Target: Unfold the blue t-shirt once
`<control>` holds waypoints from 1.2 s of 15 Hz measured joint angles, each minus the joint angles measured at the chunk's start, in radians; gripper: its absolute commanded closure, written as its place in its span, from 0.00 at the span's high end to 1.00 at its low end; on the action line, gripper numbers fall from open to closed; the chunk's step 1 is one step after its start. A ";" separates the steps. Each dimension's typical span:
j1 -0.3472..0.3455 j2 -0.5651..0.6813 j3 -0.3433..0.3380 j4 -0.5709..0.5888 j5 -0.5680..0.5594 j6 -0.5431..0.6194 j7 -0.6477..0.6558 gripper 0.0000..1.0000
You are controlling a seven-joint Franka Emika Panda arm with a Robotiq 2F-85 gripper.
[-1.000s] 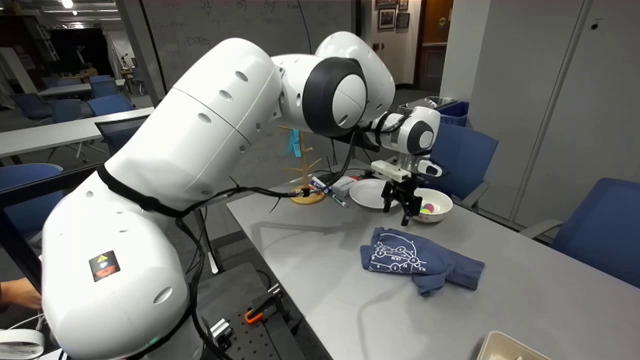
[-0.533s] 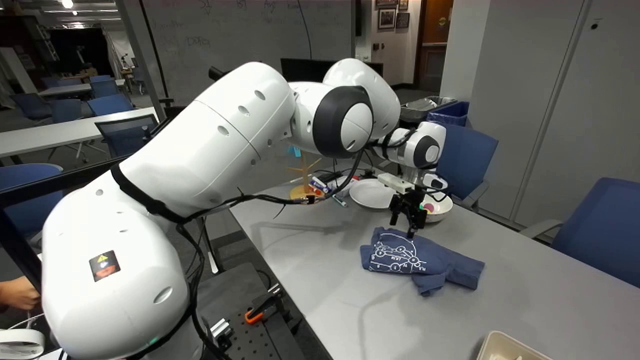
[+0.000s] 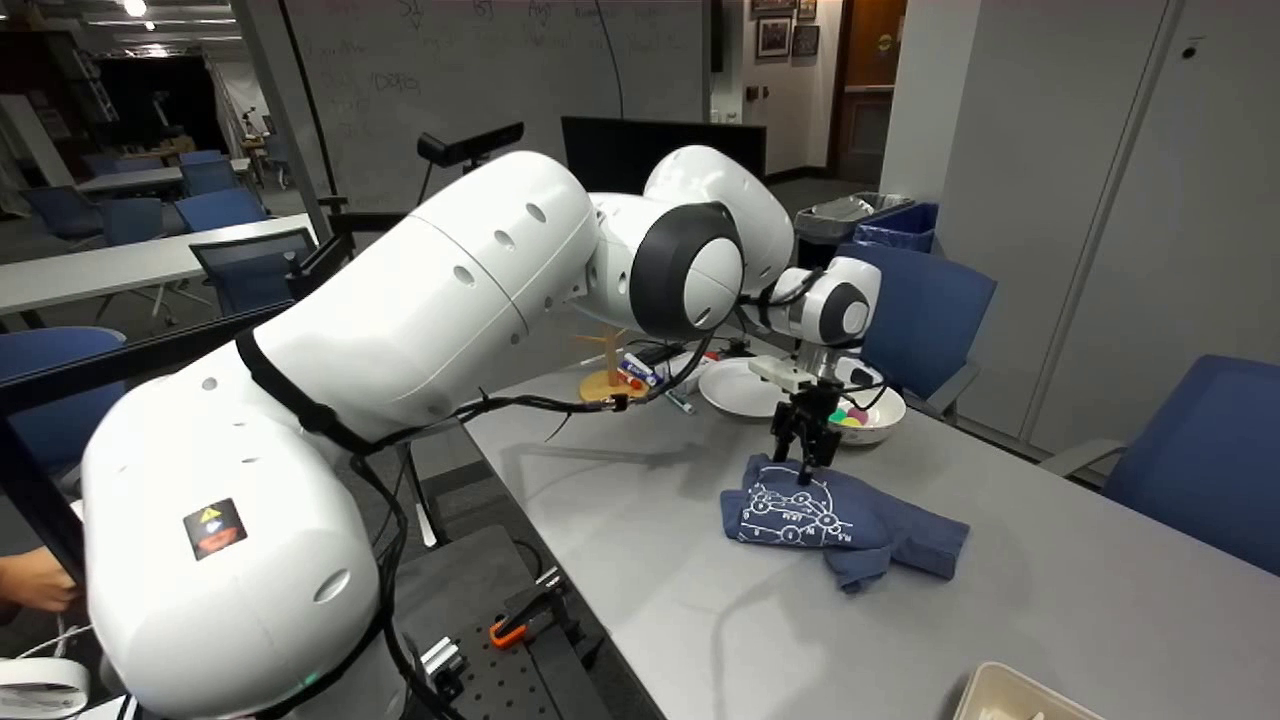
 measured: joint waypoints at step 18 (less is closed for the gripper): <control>0.014 0.012 -0.009 0.055 0.000 -0.034 0.016 0.69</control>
